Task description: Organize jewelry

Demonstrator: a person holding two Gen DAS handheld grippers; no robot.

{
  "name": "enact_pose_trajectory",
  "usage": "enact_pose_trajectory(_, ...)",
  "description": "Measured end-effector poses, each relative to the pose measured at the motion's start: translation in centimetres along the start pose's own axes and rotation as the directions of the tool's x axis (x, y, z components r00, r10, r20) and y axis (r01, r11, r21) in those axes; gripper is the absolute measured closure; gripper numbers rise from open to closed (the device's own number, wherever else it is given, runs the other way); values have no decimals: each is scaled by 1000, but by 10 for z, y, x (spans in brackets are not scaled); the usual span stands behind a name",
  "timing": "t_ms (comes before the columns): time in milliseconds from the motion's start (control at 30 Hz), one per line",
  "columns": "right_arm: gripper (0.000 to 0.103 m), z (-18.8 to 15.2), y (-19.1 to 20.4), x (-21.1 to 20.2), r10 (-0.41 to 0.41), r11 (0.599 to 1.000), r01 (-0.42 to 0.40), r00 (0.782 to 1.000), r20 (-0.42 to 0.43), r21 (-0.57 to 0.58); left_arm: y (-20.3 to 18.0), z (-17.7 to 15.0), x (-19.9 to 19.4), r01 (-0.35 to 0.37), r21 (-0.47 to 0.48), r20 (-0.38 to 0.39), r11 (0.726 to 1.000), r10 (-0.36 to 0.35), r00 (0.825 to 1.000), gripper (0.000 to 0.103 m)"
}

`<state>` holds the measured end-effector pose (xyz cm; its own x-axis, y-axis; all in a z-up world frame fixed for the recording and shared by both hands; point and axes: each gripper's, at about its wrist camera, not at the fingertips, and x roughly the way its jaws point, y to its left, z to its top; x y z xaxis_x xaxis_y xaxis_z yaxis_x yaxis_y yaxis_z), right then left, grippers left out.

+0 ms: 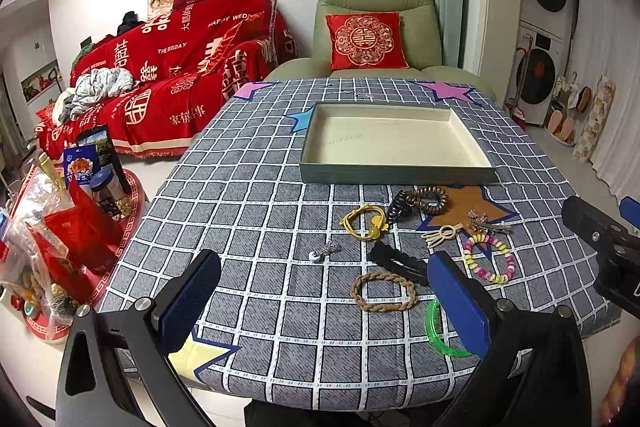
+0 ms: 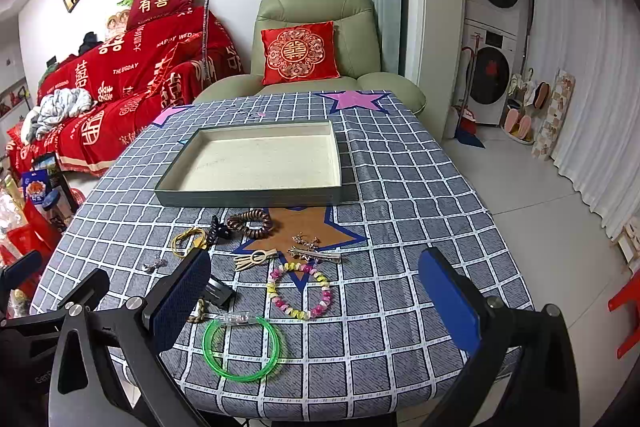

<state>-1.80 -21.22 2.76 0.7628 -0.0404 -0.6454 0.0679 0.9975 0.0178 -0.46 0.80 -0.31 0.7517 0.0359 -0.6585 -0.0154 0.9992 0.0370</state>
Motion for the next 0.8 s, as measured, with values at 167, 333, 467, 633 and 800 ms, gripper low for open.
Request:
enact_pose_trajectory(167,0,0,0,0,1,1000,-1,1000,0,0,0,0,1,-1,1,-2,1000,1,1000,0)
enact_pose_trajectory(333,0,0,0,1,0,1000,0,1000,-1,1,0,0,1,-1,0,-3,1000,1,1000,0)
enact_pose_trajectory(467,0,0,0,1,1,1000,-1,1000,-1,2,0,0,1,-1,1,-2,1000,1,1000,0)
enact_pose_trajectory(633,0,0,0,1,2,1000,-2,1000,-1,1,0,0,1,1,2,-4,1000,-1,1000,0)
enact_pose_trajectory(800,0,0,-1,1,1,1000,-1,1000,-1,2,-2,0,2,0,3,-7,1000,0,1000,0)
